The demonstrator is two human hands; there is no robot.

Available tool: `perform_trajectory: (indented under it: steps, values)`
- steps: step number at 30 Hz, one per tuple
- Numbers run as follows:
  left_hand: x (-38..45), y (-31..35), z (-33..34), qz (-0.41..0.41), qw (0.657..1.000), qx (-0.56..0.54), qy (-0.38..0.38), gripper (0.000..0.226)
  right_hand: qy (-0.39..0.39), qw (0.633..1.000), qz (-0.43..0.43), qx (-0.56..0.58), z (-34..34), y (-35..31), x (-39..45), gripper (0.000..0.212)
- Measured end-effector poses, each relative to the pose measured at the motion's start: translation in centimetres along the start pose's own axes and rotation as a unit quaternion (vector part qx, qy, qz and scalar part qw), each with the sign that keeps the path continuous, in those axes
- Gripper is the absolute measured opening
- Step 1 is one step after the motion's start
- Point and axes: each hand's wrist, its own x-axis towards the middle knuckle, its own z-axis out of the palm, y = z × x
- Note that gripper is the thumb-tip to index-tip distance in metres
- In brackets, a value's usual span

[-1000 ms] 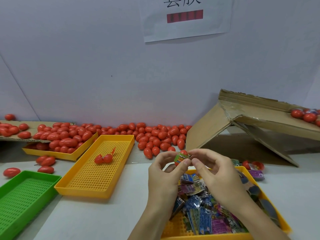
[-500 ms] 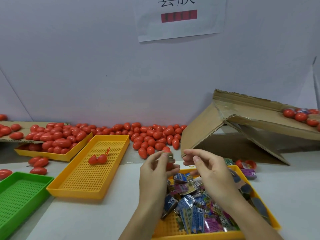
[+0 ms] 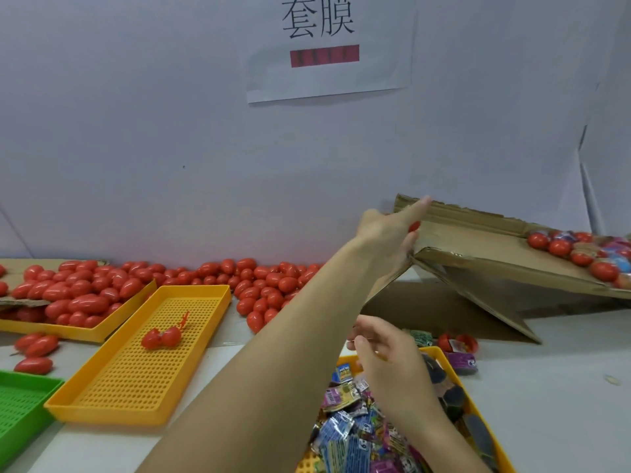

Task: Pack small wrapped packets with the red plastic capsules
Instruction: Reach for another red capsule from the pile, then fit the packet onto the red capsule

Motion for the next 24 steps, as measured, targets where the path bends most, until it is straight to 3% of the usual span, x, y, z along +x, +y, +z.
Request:
perform_trajectory:
  steps: [2, 5, 8, 10, 12, 14, 18, 22, 24]
  values:
    - [0.5, -0.1, 0.5, -0.004, 0.998, -0.053, -0.019, 0.074, -0.006, 1.000, -0.001, 0.000, 0.0, 0.0, 0.0, 0.027]
    - [0.7, -1.0, -1.5, 0.040, 0.993, -0.107, 0.017, 0.050, 0.003, 1.000, -0.001, 0.031, -0.1, 0.0, -0.1, 0.028]
    - [0.5, -2.9, -6.3, 0.122, 0.980, 0.036, 0.151, 0.012, -0.005, 1.000, 0.008, 0.002, -0.2, -0.1, -0.2, 0.029]
    - [0.3, -4.6, -10.0, 0.138, 0.949, 0.191, 0.211, 0.016, -0.005, 1.000, 0.015, -0.010, -0.1, -0.1, -0.1, 0.031]
    - [-0.2, -6.6, -13.0, 0.130, 0.891, 0.371, 0.225, 0.016, 0.001, 1.000, 0.013, -0.017, -0.1, -0.1, -0.2, 0.032]
    - [-0.4, -8.7, -15.0, 0.107, 0.844, 0.490, 0.191, 0.012, 0.000, 1.000, 0.006, -0.030, 0.0, -0.2, -0.2, 0.033]
    - [0.0, -11.2, -15.7, 0.067, 0.810, 0.570, 0.120, 0.023, -0.006, 0.999, 0.006, -0.050, 0.1, -0.1, -0.3, 0.033]
    - [0.3, -11.6, -14.9, 0.080, 0.771, 0.616, 0.140, 0.010, 0.001, 0.998, 0.011, -0.064, 0.2, 0.1, -0.2, 0.033]
    - [-0.1, -11.6, -14.6, 0.101, 0.774, 0.606, 0.150, 0.007, 0.005, 0.998, 0.018, -0.061, 0.2, 0.2, -0.1, 0.034]
